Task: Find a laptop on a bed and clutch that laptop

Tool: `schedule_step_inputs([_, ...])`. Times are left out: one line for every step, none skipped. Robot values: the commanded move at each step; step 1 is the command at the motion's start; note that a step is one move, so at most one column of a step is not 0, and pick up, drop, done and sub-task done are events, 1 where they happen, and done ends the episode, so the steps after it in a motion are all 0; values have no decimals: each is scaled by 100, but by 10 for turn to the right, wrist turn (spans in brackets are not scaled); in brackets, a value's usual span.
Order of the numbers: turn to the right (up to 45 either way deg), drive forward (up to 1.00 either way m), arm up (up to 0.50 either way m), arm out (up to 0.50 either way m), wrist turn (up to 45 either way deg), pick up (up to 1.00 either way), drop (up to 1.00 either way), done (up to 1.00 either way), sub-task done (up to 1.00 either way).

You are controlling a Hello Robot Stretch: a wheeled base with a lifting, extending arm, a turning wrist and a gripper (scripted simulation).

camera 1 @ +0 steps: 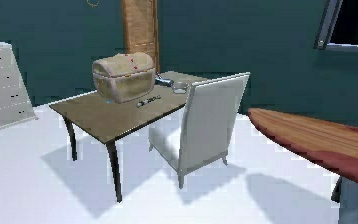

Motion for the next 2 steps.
schedule_step_inputs([0, 0, 30, 0, 0, 0, 0, 0, 0])
schedule_step_inputs([0, 0, 0, 20, 0, 0, 0, 0, 0])
